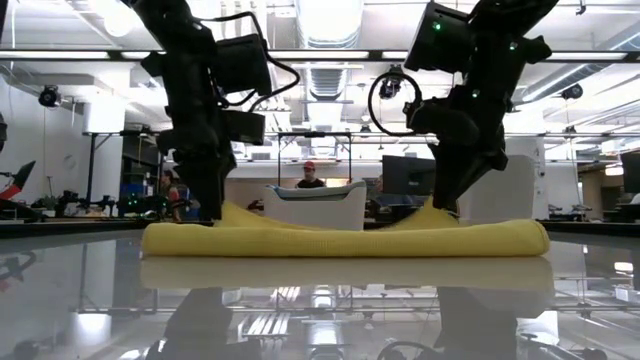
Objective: Fold microfiber towels
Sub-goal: Fold the yellow cloth
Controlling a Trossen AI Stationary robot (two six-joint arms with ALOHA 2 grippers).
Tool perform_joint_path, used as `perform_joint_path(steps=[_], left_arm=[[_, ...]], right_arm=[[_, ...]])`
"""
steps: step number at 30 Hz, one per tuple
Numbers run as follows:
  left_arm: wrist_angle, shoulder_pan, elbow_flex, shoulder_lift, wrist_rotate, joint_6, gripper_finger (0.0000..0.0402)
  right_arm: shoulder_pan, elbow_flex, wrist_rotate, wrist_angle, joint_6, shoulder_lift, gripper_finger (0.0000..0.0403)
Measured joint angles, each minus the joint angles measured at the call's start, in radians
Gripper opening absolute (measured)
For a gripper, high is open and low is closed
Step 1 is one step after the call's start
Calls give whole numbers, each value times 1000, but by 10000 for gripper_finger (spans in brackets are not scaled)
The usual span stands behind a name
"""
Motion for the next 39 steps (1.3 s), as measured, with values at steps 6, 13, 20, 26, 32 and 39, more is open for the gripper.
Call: perform_joint_path(steps=[6,13,20,26,32,39], left_arm=[[-45,0,11,-9,-151,-21,143],[-141,-2,42,-42,-159,80,166],[-143,-24,36,-103,-20,81,166],[-121,-160,40,-155,-12,31,166],[-31,-365,40,-151,-32,-58,166],[25,-522,36,-132,-132,-176,185]], right_arm=[[-5,0,-2,-69,0,-10,90],[-4,0,-4,-142,-5,-56,118],[44,0,-31,-118,-75,-91,117],[143,0,-37,-49,-139,-95,108],[262,0,-37,87,-176,-93,99],[367,0,-38,164,-141,-83,135]])
